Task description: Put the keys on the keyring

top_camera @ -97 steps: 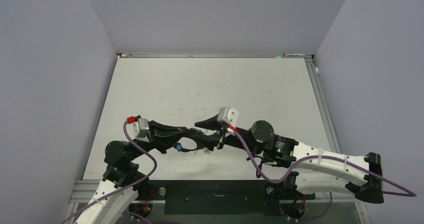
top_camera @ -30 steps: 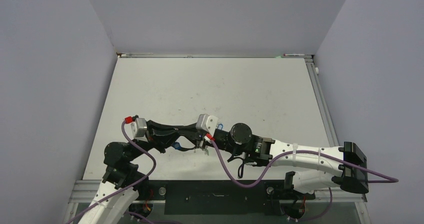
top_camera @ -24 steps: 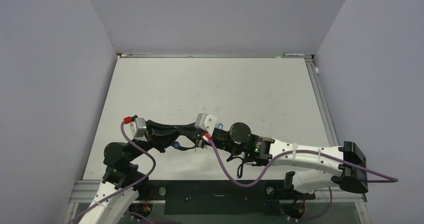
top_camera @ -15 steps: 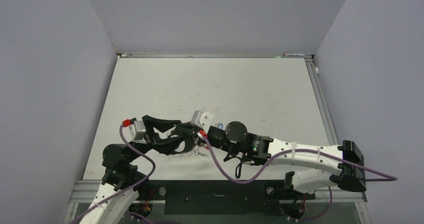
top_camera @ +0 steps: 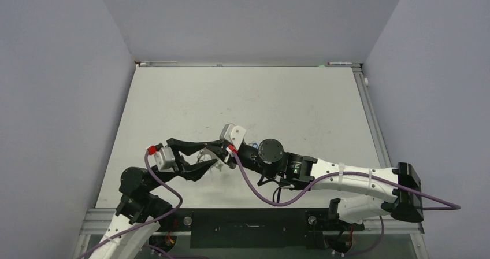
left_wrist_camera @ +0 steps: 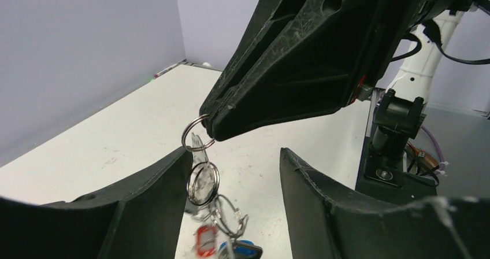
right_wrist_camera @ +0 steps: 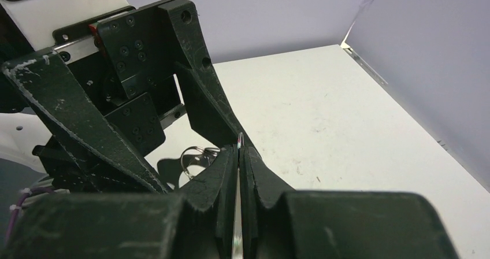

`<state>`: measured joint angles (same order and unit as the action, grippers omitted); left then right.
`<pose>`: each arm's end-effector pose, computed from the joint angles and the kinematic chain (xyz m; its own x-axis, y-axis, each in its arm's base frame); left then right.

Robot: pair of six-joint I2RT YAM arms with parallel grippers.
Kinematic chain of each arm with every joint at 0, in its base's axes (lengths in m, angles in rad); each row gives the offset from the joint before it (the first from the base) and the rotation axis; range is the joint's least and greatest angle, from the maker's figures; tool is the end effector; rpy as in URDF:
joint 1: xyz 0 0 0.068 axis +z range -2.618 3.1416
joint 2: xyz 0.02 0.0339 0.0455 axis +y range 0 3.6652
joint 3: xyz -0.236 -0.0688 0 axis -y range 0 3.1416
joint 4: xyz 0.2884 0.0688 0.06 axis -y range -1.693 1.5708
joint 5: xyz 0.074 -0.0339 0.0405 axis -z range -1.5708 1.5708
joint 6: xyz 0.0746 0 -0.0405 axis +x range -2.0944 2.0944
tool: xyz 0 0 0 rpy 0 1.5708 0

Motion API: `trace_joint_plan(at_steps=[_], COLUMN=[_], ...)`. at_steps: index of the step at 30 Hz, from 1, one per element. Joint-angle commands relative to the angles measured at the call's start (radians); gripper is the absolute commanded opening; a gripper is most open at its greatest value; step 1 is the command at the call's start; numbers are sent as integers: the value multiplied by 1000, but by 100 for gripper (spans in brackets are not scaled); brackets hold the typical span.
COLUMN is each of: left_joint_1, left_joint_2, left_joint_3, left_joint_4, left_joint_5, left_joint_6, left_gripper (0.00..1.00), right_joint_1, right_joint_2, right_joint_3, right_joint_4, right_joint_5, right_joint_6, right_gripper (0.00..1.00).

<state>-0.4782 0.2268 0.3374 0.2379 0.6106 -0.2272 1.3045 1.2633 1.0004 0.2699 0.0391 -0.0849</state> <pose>0.1553 -0.1287 0.3042 0.1027 -0.2611 -0.9598 0.9018 0.4317 -0.0209 0.1058 0.3766 0.3225 0.0827 -0.0188 -0.9964 -0.9501 0.3002 -0.0845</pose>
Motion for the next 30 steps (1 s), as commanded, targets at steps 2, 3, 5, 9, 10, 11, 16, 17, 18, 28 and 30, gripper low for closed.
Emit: trace_joint_plan(at_steps=[2,3,5,9,10,11,16,17,18,28,30], left_joint_1=[-12,-13,-13,-13,-13,-13,-11,-12,-11,-11,-11], left_joint_2=[-12,-10,-10,-14,-16,-14,0,3,4,30,32], left_joint_3=[41,43,42,39,37,37,47,48,48,52,50], left_joint_4=[-61,-65,-66,-53,-50,-48,-48,-44,-40,-32,-28], left_joint_5=[-66,-71,-78,-67,-66,-67,-66,-60,-55,-52,-49], left_joint_6=[70,72,80,95,95,94,95,95,95,115,116], left_gripper=[54,57,69,81,79,75,48,45,43,0,0], right_joint_1=[8,8,7,7,8,8,9,8,9,8,8], right_joint_2=[-71,-73,-77,-87,-89,-91,-93,-91,-91,-92,-85], right_joint_3=[39,40,38,31,28,26,23,24,24,40,59], right_joint_4=[56,53,47,41,42,42,32,31,29,9,-19], right_joint_5=[12,13,12,10,10,11,13,13,13,6,21], right_joint_6=[28,31,35,43,45,46,44,42,42,56,74], right_gripper=[5,5,5,5,5,5,5,5,5,5,5])
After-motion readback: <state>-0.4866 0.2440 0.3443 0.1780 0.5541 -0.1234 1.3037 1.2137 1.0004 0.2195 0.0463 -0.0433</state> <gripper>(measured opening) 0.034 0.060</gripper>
